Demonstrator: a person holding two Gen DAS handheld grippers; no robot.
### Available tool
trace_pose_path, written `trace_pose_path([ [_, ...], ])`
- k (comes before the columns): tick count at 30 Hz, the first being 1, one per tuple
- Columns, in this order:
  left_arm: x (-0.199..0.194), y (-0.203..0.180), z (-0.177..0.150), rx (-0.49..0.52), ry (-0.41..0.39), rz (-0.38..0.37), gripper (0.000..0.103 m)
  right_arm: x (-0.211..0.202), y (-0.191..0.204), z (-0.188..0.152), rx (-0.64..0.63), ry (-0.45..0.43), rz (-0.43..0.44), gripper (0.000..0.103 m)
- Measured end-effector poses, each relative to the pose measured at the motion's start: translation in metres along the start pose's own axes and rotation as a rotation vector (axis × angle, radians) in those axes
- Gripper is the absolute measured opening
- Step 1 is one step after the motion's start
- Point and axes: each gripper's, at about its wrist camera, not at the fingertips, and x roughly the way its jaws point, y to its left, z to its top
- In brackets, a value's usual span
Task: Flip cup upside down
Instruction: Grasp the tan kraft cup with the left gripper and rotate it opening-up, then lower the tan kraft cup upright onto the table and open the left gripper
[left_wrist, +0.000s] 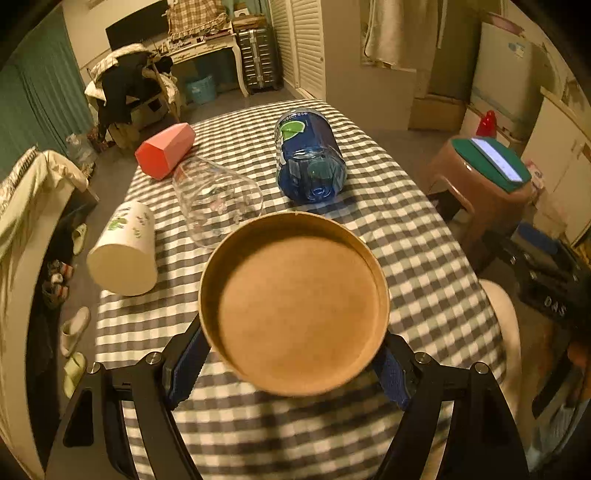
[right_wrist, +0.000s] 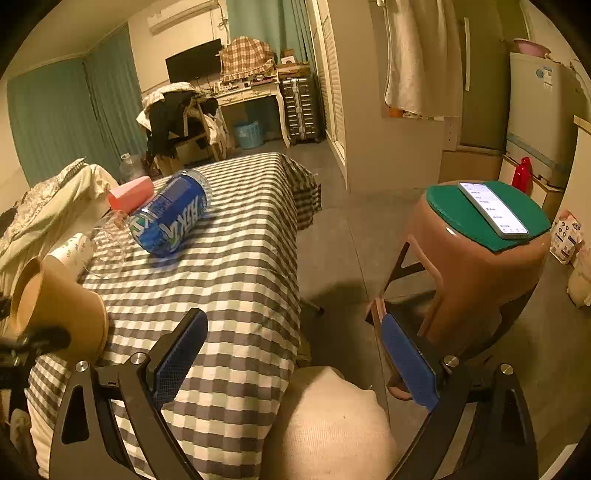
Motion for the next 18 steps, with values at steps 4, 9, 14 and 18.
trace_pose_path([
  [4,0.002,0.004,-0.002,-0.029,-0.027,-0.009,0.081,0.002,-0.005,0.002,0.01,0.007,-0.016,0.095],
  [9,0.001,0.009,-0.005,-0.053,-0.065,-0.011,0.082,0.001,-0.003,0.006,0.008,0.0,-0.023,0.095],
  [14,-0.014,0.006,-0.006,-0.021,-0.144,0.034,0.088,-0.01,0.01,0.009,-0.022,-0.014,-0.019,0.095],
  [18,-0.029,0.014,-0.006,-0.051,-0.197,0.02,0.089,-0.027,0.022,0.011,-0.049,-0.042,-0.015,0.095],
])
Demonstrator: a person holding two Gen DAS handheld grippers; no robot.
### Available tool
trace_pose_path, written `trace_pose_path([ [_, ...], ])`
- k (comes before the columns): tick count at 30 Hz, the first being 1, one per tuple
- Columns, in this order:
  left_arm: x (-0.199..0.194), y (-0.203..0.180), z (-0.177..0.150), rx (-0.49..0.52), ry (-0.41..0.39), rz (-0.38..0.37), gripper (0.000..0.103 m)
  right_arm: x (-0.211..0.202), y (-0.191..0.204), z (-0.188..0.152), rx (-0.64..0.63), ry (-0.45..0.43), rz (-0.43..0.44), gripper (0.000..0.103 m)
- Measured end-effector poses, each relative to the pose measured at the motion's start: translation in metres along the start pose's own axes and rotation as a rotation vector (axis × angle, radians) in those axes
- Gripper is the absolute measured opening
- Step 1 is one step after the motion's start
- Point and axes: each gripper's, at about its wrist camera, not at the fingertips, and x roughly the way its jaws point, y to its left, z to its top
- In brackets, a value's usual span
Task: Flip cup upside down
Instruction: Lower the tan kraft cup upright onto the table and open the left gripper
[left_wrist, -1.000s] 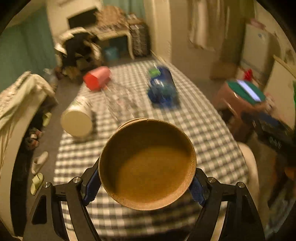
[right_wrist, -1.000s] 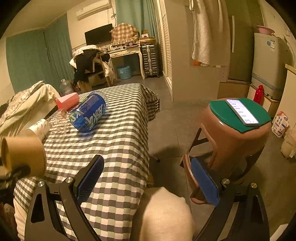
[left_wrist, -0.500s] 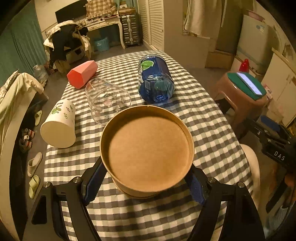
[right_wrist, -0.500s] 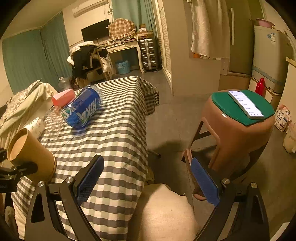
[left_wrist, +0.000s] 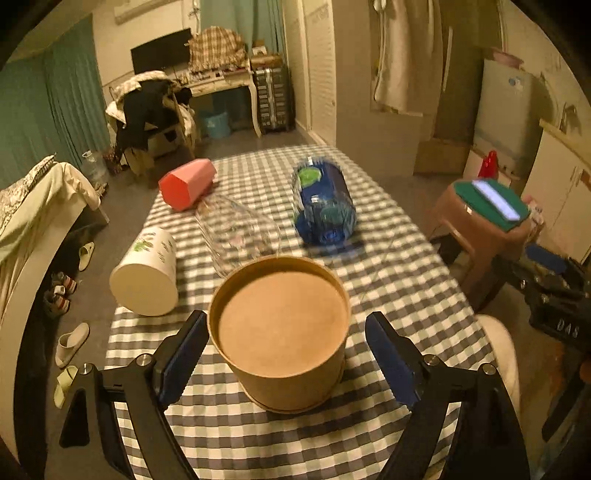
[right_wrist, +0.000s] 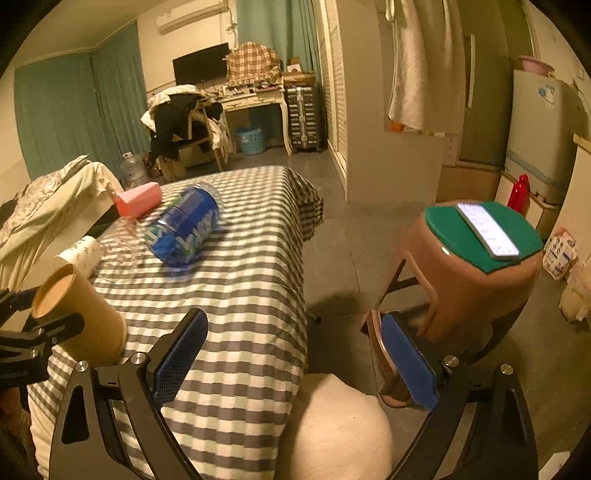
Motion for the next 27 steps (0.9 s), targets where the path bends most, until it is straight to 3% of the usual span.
trace_pose_path([
  [6,-0.027,0.013,0.003,-0.055,-0.067,-0.026,0.089,-0.034,0.02,0.003,-0.041,-0.056,0.001,0.095],
  [13,-0.079,0.031,0.008,-0.103,-0.213,-0.017,0.089,-0.087,0.046,0.011,-0.091,-0.168,0.01,0.095],
  [21,-0.131,0.049,0.001,-0.163,-0.351,0.052,0.089,-0.138,0.078,0.017,-0.143,-0.281,0.048,0.095],
  [27,-0.143,0.056,-0.021,-0.203,-0.431,0.133,0.09,-0.151,0.095,0.01,-0.161,-0.316,0.089,0.095],
])
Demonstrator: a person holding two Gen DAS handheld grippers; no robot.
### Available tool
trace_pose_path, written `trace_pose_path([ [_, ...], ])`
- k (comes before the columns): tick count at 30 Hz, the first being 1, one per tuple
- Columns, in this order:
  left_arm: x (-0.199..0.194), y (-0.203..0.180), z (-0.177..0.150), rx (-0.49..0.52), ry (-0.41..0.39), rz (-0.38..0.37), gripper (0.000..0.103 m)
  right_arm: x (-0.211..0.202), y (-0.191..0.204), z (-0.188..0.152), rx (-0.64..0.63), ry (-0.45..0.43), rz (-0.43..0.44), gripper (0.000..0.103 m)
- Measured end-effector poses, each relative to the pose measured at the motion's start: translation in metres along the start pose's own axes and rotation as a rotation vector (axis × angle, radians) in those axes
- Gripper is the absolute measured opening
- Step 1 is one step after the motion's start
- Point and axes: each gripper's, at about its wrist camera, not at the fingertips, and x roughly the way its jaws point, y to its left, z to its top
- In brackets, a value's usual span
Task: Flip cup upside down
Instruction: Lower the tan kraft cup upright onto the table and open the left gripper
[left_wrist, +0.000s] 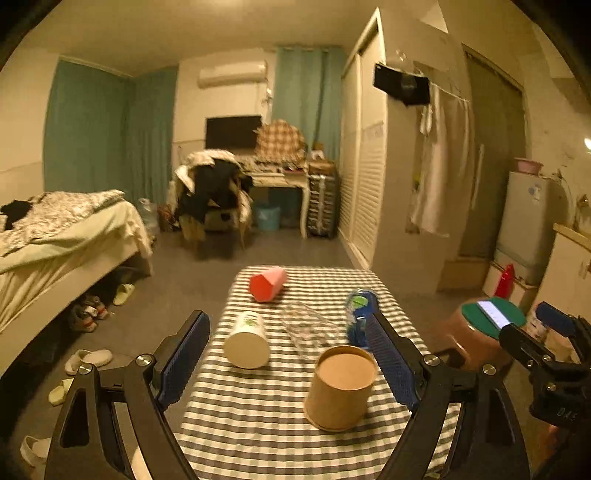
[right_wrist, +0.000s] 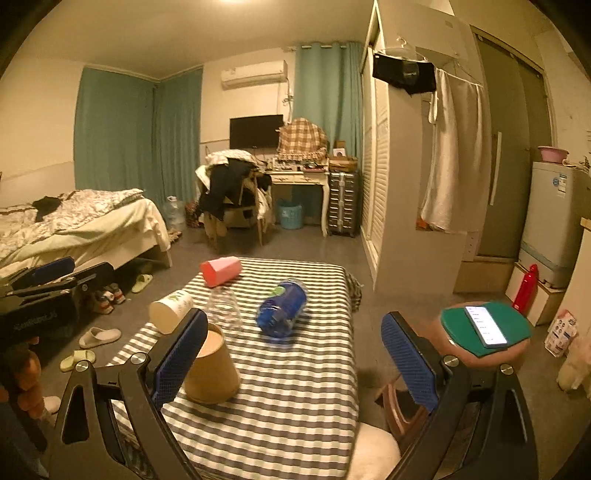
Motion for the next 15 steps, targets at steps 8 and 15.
trace_pose_path([
  [8,-0.005,0.014,-0.026,-0.032,-0.016,0.035,0.103,0.016,0.014,-0.022,-0.004,0.03,0.024,0.097],
  [15,0.0,0.022,-0.043,-0.052,0.022,0.059,0.103,0.03,0.015,-0.033,-0.005,0.046,0.02,0.103],
])
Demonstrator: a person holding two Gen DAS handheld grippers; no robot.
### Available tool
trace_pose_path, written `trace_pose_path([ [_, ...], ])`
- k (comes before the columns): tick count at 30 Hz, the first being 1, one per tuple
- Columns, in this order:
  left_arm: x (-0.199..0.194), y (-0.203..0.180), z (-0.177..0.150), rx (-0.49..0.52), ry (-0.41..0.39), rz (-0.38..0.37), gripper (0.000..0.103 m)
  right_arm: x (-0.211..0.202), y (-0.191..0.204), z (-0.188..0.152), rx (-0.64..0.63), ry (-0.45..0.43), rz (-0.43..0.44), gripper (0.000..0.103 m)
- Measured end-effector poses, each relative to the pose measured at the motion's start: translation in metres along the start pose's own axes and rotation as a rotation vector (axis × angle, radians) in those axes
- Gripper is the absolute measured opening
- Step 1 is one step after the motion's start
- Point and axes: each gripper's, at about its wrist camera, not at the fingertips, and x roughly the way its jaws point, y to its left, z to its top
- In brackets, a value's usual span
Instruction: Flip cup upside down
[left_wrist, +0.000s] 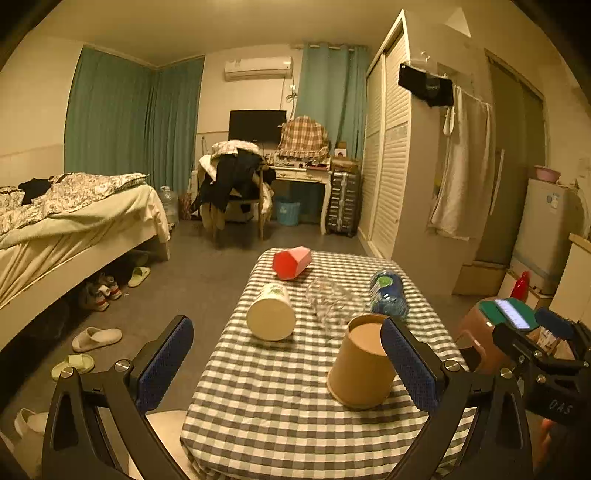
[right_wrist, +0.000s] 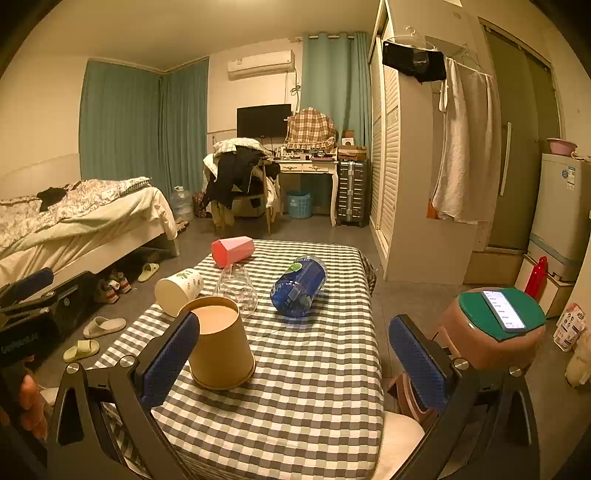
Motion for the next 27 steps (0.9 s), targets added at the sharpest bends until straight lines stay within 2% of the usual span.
trace_pose_path([
  [20,0.013,0.002,-0.004,-0.001,0.05,0.01,0.103,0.018,0.005,-0.005,-0.013,0.034,-0.006,0.103],
  [27,0.01,0.003,-0.004,-0.004,0.039,0.021,0.103,0.017,0.004,-0.005,-0.014,0.033,-0.012,0.103],
])
